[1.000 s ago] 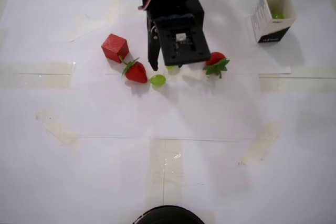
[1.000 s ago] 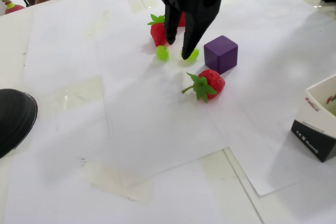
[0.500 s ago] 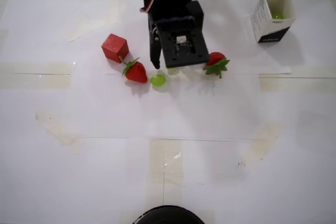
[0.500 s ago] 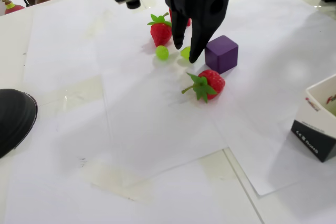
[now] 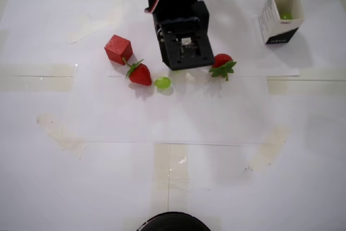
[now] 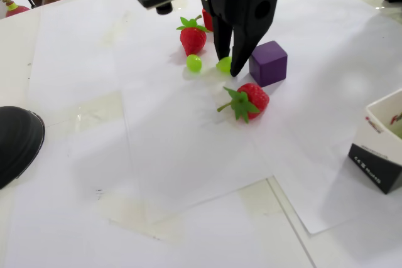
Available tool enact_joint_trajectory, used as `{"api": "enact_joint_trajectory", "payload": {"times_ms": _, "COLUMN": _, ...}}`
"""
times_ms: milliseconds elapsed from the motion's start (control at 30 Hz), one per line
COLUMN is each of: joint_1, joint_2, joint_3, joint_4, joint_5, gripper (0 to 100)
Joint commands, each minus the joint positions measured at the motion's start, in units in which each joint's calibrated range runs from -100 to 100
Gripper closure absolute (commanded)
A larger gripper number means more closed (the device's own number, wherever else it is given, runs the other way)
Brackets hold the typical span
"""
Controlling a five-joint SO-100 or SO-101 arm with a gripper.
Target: Pick up the grapes and place them in the box.
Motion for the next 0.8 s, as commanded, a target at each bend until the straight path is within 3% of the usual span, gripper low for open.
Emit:
{"api": "enact_joint_trajectory", "payload": {"times_ms": 0, "joint_1": 0.21, "joint_2": -2.32, "joint_3": -0.17, "joint_4": -1.59, "joint_5": -0.15, "gripper": 93}}
{"api": "enact_joint_trajectory", "payload": {"times_ms": 200, "joint_1": 0.36, "joint_2": -4.47, "joint_3": -7.8, "joint_4": 2.25, "joint_5": 2.05, "gripper": 93}}
{"api": "enact_joint_trajectory", "payload": {"times_ms": 433, "joint_1": -3.83, "joint_2": -9.71, "joint_3": -30.26, "joint_4": 24.55, "joint_5": 4.49, "gripper": 93}}
{"api": "enact_joint_trajectory", "payload": {"times_ms": 600, "joint_1": -15.67, "joint_2": -15.22, "joint_3": -36.35, "joint_4": 35.91, "joint_5": 1.76, "gripper": 93}}
{"api": "enact_joint_trajectory", "payload": {"times_ms": 767, "joint_1": -29.13, "joint_2": -16.25, "joint_3": -34.8, "joint_4": 35.58, "joint_5": -2.0, "gripper": 93}}
